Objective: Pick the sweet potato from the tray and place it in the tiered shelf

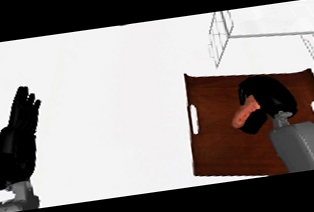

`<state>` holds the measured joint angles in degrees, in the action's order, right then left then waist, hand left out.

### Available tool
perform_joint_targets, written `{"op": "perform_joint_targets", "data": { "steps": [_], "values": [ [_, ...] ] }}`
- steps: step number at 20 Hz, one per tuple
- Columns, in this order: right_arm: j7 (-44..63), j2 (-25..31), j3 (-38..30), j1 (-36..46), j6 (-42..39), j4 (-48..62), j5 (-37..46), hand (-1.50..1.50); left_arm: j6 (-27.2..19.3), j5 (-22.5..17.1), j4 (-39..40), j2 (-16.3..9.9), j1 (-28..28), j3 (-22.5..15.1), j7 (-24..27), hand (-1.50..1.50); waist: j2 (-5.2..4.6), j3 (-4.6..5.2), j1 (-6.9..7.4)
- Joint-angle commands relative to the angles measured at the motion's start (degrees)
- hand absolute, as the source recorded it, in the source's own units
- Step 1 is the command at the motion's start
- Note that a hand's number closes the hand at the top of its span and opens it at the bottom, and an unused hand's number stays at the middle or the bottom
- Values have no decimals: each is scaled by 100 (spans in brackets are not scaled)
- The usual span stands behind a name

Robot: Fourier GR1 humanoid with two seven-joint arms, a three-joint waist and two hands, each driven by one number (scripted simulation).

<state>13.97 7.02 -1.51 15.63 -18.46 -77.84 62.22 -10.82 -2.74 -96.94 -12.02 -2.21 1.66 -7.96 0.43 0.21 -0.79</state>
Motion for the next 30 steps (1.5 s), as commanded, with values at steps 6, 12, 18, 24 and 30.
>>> {"op": "perform_joint_targets", "data": {
  "steps": [6,12,18,24,30],
  "values": [
    [1617,-691,-258,355,92,-2426,-1192,150,-22,46,-142,46,88,-12,-62,0,27,-17,24],
    [2675,-553,-847,855,-169,-3609,-870,150,-85,206,18,168,-207,-154,-131,0,-20,-17,23],
    [3106,322,-1595,1735,-749,-3504,-1300,150,93,90,147,143,-250,25,-32,0,-39,-19,84],
    [2525,709,-1864,1637,17,-2683,-1413,150,38,270,107,373,-182,-124,9,0,-45,-21,96],
    [1748,1030,-2136,2035,1046,-939,-1364,150,172,266,-77,288,103,-13,138,0,-57,-22,144]
  ]
}}
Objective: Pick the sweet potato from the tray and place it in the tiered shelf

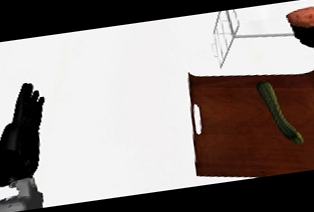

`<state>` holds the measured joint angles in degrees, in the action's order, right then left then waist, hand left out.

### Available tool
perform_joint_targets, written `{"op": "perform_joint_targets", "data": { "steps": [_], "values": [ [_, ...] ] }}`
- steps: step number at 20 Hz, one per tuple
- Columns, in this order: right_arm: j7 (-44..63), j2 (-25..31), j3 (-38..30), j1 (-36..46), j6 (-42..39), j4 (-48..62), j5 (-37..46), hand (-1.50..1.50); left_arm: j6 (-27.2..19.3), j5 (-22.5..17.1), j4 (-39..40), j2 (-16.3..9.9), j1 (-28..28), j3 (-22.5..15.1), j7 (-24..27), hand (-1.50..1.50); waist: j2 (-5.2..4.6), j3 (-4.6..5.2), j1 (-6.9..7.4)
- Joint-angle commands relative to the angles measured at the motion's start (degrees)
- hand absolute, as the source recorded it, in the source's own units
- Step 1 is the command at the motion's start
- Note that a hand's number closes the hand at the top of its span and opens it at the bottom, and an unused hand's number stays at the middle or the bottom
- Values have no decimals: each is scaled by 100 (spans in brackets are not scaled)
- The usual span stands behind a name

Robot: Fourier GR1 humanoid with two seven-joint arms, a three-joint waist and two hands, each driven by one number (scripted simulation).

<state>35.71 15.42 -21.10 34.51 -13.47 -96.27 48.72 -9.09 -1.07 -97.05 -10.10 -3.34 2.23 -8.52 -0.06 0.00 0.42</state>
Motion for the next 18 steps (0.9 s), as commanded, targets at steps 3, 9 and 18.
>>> {"op": "perform_joint_targets", "data": {
  "steps": [3,9,18],
  "values": [
    [-997,172,-220,91,1197,1548,-56,150,8,51,-175,-23,-182,28,-359,0,-9,-3,12],
    [-1953,763,-575,827,1977,3356,-265,150,223,-88,7,-133,-189,226,-181,0,-24,-4,64],
    [-2554,1017,-338,1725,2758,5202,-171,150,182,70,-471,122,275,-11,-203,0,-16,-3,97]
  ]
}}
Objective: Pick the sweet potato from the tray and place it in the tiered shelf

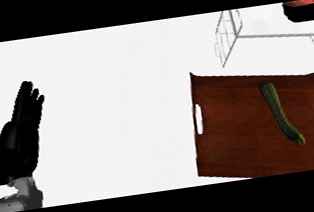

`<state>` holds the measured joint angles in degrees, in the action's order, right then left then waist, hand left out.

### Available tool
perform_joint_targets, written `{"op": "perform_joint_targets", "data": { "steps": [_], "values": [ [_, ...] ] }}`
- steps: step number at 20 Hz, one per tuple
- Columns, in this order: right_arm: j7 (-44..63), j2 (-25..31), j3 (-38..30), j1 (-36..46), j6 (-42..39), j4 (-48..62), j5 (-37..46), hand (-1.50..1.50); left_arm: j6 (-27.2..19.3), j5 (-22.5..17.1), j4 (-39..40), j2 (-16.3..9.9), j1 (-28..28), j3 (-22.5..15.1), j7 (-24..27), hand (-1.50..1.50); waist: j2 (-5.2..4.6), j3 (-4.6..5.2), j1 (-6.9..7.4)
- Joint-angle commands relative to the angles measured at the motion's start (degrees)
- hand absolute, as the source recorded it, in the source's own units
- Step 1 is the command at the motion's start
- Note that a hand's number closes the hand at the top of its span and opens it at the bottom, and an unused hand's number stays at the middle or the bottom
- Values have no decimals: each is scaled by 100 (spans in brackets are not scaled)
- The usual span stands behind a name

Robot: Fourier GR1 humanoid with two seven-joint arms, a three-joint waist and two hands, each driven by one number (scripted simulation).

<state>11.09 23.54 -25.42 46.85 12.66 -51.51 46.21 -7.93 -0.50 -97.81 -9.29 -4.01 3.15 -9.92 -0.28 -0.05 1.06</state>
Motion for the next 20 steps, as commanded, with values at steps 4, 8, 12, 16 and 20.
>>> {"op": "perform_joint_targets", "data": {
  "steps": [4,8,12,16,20],
  "values": [
    [-554,40,-445,530,900,1377,-409,150,-33,106,-172,88,13,-102,-100,0,-16,-3,38],
    [-930,561,-658,1022,425,2459,-674,-150,132,2,57,-25,-139,34,40,0,-53,-4,104],
    [-1316,630,-683,1112,481,2908,-801,-150,-13,142,100,214,-223,-162,-22,0,-46,-4,82],
    [-1357,701,-665,1382,326,2878,-954,-150,-61,239,-250,228,50,-233,-219,0,-12,-2,57],
    [-1919,721,-965,1352,201,2781,-1441,-150,48,155,312,78,-198,71,195,0,-11,0,-1]
  ]
}}
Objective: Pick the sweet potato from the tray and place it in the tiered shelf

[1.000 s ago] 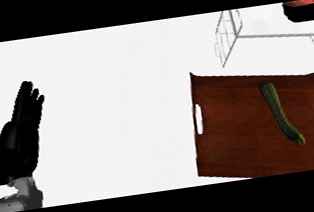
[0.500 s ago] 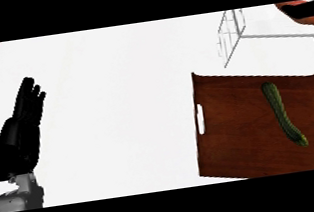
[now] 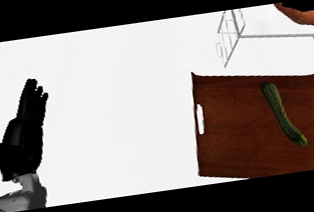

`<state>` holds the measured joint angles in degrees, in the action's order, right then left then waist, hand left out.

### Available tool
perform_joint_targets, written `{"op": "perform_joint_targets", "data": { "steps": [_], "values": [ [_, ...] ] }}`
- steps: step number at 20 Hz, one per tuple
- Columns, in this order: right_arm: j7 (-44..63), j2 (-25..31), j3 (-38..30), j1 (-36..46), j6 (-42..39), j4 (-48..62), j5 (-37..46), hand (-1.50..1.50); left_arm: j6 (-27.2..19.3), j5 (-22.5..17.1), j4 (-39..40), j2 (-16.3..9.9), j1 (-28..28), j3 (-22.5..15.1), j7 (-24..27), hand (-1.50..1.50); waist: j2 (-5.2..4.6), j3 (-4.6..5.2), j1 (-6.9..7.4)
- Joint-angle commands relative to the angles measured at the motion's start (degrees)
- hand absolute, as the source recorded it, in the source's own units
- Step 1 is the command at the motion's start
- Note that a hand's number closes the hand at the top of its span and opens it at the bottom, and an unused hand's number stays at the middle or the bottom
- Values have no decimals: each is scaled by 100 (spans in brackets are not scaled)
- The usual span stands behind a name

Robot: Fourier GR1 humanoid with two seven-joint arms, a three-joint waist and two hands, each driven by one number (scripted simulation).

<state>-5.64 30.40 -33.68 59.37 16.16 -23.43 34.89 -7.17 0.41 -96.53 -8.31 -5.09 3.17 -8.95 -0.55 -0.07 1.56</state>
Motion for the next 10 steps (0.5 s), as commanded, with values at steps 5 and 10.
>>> {"op": "perform_joint_targets", "data": {
  "steps": [5,10],
  "values": [
    [-228,275,-404,75,199,-178,-641,-150,167,-87,36,-168,155,212,100,0,26,4,-46],
    [526,854,-556,-69,-49,-560,-889,-150,90,-136,-219,-121,85,221,-238,0,78,10,-159]
  ]
}}
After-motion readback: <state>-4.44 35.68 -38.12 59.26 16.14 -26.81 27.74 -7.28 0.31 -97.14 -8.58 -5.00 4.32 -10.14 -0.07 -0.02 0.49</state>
